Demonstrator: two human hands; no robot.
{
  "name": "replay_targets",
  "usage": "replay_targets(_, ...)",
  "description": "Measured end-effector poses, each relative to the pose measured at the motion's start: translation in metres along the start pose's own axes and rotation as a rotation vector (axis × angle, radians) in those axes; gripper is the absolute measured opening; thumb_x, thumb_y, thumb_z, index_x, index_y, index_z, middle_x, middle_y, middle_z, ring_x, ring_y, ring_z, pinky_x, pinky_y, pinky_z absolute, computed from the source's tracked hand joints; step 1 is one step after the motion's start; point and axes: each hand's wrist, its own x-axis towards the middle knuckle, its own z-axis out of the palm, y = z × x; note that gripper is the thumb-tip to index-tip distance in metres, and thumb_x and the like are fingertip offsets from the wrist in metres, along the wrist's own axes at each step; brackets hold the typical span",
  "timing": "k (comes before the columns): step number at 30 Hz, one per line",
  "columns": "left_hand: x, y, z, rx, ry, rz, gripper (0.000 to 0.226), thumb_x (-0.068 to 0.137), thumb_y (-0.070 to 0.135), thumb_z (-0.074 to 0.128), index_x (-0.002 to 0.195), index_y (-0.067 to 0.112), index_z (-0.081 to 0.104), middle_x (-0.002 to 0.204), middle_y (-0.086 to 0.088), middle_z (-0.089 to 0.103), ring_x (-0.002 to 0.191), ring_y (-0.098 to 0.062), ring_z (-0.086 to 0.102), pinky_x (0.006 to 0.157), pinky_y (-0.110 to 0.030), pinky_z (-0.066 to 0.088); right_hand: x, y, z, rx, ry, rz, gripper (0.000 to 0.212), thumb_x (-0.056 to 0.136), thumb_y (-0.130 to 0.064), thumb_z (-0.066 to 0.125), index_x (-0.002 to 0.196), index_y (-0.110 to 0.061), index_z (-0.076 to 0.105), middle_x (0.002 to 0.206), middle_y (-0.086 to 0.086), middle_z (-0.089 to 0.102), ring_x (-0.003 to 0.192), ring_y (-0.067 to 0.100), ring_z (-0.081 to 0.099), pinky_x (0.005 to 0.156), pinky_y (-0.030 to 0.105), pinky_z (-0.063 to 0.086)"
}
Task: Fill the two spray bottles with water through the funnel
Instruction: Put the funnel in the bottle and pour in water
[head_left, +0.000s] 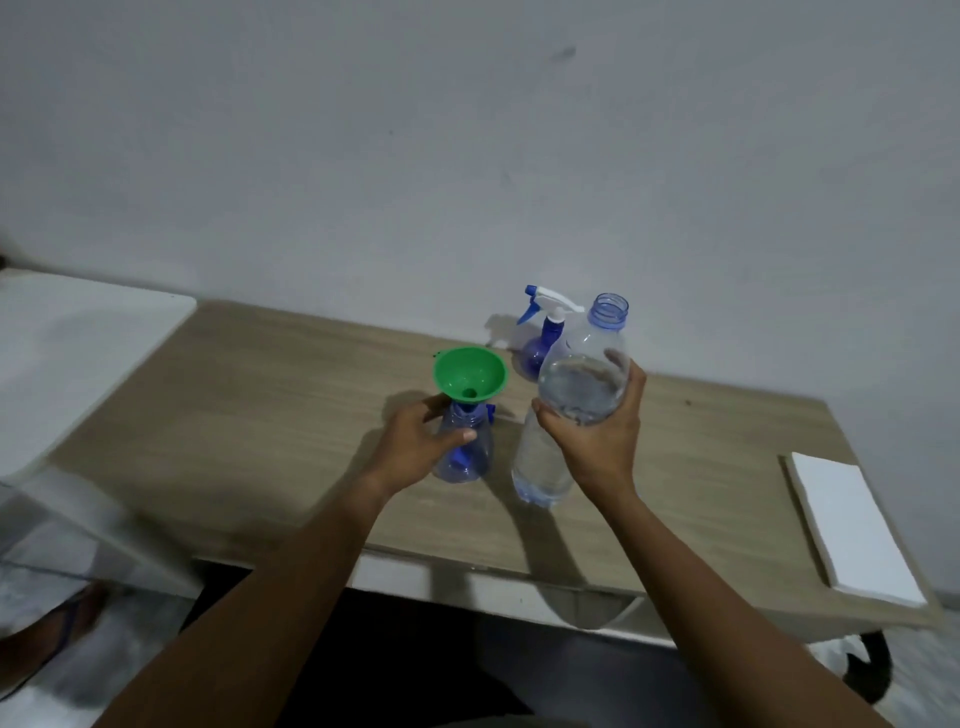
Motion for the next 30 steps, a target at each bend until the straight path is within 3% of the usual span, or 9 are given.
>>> replay_targets(4, 0.005, -0.006, -0.003, 0.020, -0.022, 0.045, 0.048, 0.078, 0.022, 0.084, 0.123, 0.015, 0.070, 0.115, 0.003, 0.075, 0.108, -0.009, 0.069, 0.098, -0.036, 0.054, 0.005, -0.008, -0.001, -0.054, -0.028, -0.033, 0.084, 0.063, -0.006, 0.094, 0.134, -0.015, 0.049, 0.117, -0.034, 0.056, 0.107, -0.010, 0.059, 0.085, 0.009, 0.049)
replay_targets(7, 0.008, -0.006, -0.005, 0.015, -0.035, 0.069, 0.044, 0.078, 0.016, 0.084, 0.120, 0.012, 0.071, 0.108, 0.002, 0.076, 0.103, -0.013, 0.071, 0.093, -0.036, 0.055, 0.008, -0.020, -0.009, -0.081, -0.087, -0.040, 0.084, 0.063, -0.005, 0.093, 0.132, -0.021, 0.050, 0.115, -0.025, 0.061, 0.104, -0.005, 0.064, 0.081, 0.012, 0.053)
replay_targets(11, 0.008, -0.010, -0.005, -0.014, -0.036, 0.060, 0.044, 0.076, 0.015, 0.084, 0.119, 0.014, 0.072, 0.106, 0.004, 0.077, 0.104, -0.016, 0.071, 0.095, -0.040, 0.056, 0.019, -0.039, -0.022, -0.158, -0.283, -0.043, 0.080, 0.062, -0.005, 0.093, 0.126, -0.030, 0.051, 0.108, -0.018, 0.067, 0.098, 0.005, 0.070, 0.077, 0.021, 0.059)
replay_targets(16, 0.007, -0.009, -0.003, -0.027, -0.048, 0.060, 0.043, 0.078, 0.008, 0.082, 0.119, 0.016, 0.069, 0.105, 0.004, 0.076, 0.098, -0.007, 0.070, 0.091, -0.029, 0.054, 0.029, -0.054, -0.035, -0.241, -0.522, 0.017, 0.071, 0.062, 0.003, 0.090, 0.119, -0.024, 0.056, 0.096, -0.003, 0.071, 0.079, 0.008, 0.071, 0.072, 0.026, 0.057)
replay_targets(18, 0.006, -0.009, -0.002, -0.010, -0.048, 0.046, 0.042, 0.079, 0.011, 0.082, 0.118, 0.017, 0.069, 0.104, 0.006, 0.075, 0.098, -0.005, 0.069, 0.090, -0.027, 0.054, 0.033, -0.056, -0.041, -0.302, -0.607, 0.030, 0.070, 0.060, -0.004, 0.092, 0.116, -0.028, 0.058, 0.093, 0.000, 0.073, 0.077, 0.013, 0.072, 0.073, 0.032, 0.058)
replay_targets(23, 0.002, -0.009, -0.002, 0.035, -0.035, 0.000, 0.047, 0.074, 0.030, 0.081, 0.118, 0.017, 0.071, 0.105, 0.004, 0.076, 0.104, -0.013, 0.070, 0.095, -0.043, 0.055, 0.040, -0.058, -0.051, -0.462, -0.728, 0.016, 0.071, 0.056, -0.020, 0.093, 0.117, -0.034, 0.058, 0.097, -0.010, 0.071, 0.081, 0.009, 0.069, 0.072, 0.029, 0.056)
replay_targets(30, -0.002, 0.002, -0.005, 0.133, -0.049, -0.008, 0.053, 0.073, 0.043, 0.078, 0.120, 0.021, 0.070, 0.108, 0.003, 0.076, 0.104, -0.012, 0.070, 0.096, -0.046, 0.054, 0.051, -0.058, -0.056, -0.510, -0.833, 0.046, 0.063, 0.055, -0.017, 0.092, 0.107, -0.033, 0.060, 0.083, -0.010, 0.069, 0.067, 0.007, 0.065, 0.066, 0.034, 0.059)
